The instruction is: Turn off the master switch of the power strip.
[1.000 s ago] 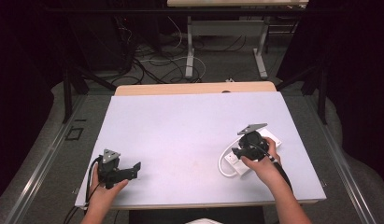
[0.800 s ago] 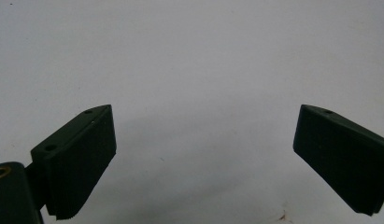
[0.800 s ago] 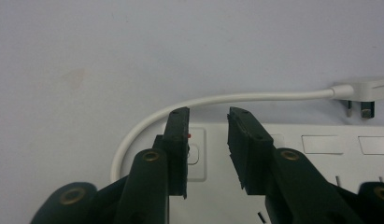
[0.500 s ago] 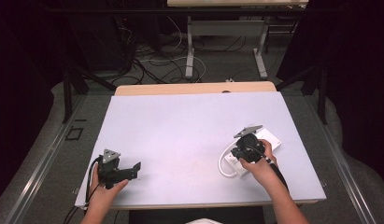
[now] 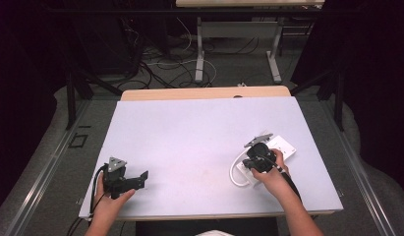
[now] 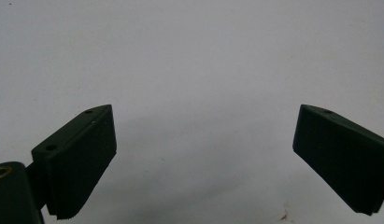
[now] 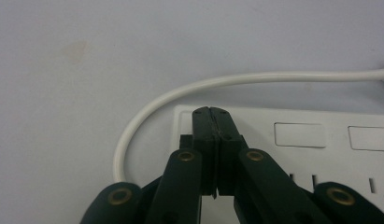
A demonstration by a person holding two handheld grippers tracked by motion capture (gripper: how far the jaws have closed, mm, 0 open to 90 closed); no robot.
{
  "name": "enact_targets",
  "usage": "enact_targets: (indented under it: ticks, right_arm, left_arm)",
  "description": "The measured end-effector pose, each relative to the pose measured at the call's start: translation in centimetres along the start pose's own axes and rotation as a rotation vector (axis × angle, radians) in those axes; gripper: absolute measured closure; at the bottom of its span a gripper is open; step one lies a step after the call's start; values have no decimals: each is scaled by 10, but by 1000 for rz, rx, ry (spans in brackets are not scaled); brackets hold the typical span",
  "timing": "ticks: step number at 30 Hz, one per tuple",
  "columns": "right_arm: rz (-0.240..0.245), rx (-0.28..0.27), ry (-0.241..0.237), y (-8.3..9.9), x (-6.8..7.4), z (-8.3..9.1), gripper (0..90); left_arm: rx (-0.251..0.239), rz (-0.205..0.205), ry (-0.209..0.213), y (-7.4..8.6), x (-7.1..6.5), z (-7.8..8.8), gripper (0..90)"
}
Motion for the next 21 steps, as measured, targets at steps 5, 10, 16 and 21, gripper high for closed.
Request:
enact_targets:
  ticks: [5, 10, 16, 21]
  right_arm:
    - [-13, 10, -7, 2, 1, -3, 900]
    - [-4, 11, -11, 2, 1, -5, 900]
    - [-6, 6, -10, 3, 1, -5, 900]
    - [3, 15, -20, 4, 3, -6, 900]
  left_arm:
    - [11, -3, 2, 1, 0, 0, 62]
    - [14, -6, 2, 1, 0, 0, 62]
    - [16, -7, 2, 1, 0, 0, 62]
    - [19, -8, 5, 1, 0, 0, 63]
Point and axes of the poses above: each handheld gripper's, and its own axes: z roughly backward along the jaws, y roughly out of its underside, x roughly to its left, the point moved 9 cm from there along -z, roughly forward along the jaws, and after that the axes turned 3 degrees about -z, right-handed, at the moved point
